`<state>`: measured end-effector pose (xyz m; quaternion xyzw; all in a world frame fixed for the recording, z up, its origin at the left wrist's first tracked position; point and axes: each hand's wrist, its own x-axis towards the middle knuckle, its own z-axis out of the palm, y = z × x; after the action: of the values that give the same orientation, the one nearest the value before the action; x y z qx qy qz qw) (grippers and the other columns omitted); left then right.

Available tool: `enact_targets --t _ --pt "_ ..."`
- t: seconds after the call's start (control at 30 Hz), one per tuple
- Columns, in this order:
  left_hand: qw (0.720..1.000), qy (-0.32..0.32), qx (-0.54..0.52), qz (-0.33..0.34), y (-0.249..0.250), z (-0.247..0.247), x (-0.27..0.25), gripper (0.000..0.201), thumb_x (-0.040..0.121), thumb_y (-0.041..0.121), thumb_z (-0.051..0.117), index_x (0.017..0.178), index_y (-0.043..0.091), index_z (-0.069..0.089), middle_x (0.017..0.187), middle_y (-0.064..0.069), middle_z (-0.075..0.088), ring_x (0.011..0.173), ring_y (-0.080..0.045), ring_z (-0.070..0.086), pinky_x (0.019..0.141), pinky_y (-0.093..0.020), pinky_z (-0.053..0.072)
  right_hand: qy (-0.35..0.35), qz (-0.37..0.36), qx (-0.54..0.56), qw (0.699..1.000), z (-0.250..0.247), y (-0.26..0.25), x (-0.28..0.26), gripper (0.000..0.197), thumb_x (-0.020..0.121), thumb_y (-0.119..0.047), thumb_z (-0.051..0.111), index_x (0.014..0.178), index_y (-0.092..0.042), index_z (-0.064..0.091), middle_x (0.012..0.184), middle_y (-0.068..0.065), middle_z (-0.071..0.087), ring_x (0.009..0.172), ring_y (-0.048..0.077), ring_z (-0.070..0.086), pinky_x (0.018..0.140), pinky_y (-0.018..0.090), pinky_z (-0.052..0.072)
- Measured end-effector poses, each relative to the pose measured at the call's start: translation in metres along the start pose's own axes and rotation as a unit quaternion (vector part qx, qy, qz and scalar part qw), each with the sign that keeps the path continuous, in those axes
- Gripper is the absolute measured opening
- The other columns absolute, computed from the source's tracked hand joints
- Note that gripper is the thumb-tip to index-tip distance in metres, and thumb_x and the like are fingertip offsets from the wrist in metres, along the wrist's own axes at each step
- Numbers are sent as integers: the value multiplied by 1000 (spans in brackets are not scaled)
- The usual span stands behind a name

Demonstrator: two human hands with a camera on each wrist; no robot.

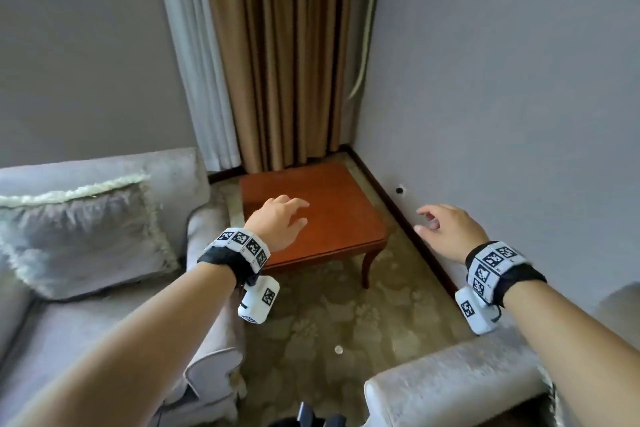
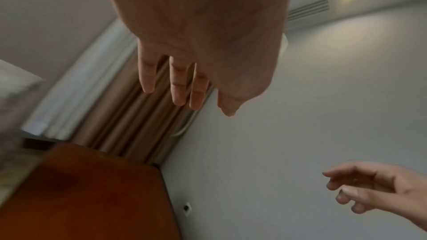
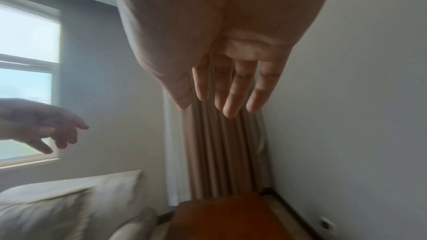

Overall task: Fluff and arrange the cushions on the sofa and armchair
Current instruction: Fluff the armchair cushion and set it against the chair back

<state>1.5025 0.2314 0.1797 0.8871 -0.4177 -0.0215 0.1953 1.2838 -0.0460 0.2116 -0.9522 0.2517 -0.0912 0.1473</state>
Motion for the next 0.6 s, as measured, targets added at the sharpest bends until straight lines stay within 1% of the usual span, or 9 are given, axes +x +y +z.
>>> enact_targets --t 0.1,0.17,0.23,0.3,0.33,0.4,0.47,0.53,0.6 --pt "997 24 6 -76 -58 -21 -19 39 94 41 48 133 35 47 115 3 54 112 -21 49 89 -41 49 -24 -87 2 996 27 -56 61 30 88 -39 63 117 -30 61 100 -13 57 84 8 58 74 27 46" --pt "990 44 16 -129 -92 -37 -34 38 94 39 48 131 35 48 115 1 54 112 -24 49 89 -43 48 -43 -139 2 989 46 -95 97 30 89 -40 62 118 -32 59 106 -12 59 87 7 58 74 29 48" --pt "980 67 29 -184 -119 -58 -54 36 93 37 48 129 34 49 114 -1 53 111 -27 50 88 -44 48 -68 -190 13 979 63 -138 129 30 89 -40 61 118 -32 58 108 -11 60 90 7 58 75 32 52" --pt "967 87 42 -235 -142 -77 -76 37 93 35 49 130 30 50 116 -5 54 110 -28 51 88 -43 48 -82 -240 27 967 79 -182 155 30 88 -38 63 117 -32 59 105 -11 60 89 6 58 76 32 52" --pt "959 100 49 -261 -153 -84 -89 39 93 37 50 131 30 49 118 -5 54 110 -28 51 88 -43 48 -89 -264 38 960 88 -205 166 30 87 -37 64 116 -32 60 103 -12 60 88 6 59 76 31 51" --pt "941 121 51 -311 -172 -96 -119 42 92 41 52 132 33 47 118 -4 56 107 -26 55 87 -44 50 -109 -311 73 941 109 -250 182 30 84 -35 68 113 -31 62 99 -12 61 85 6 60 79 32 52" --pt "921 143 48 -360 -189 -101 -152 42 91 42 53 133 33 48 115 -2 57 102 -23 58 86 -42 51 -124 -356 115 919 134 -295 193 30 82 -30 70 111 -28 64 97 -9 63 84 10 62 83 34 52" --pt "896 169 51 -408 -202 -103 -184 42 91 40 55 131 31 51 114 -1 58 99 -20 59 85 -38 50 -136 -394 148 897 157 -338 193 31 81 -26 72 110 -24 66 96 -5 65 82 11 60 84 29 49" --pt "873 179 55 -451 -215 -102 -216 42 90 39 57 130 30 53 115 -1 58 103 -21 58 86 -36 49 -155 -422 169 877 178 -379 187 32 80 -22 73 111 -19 67 97 -1 66 83 12 60 82 24 45"
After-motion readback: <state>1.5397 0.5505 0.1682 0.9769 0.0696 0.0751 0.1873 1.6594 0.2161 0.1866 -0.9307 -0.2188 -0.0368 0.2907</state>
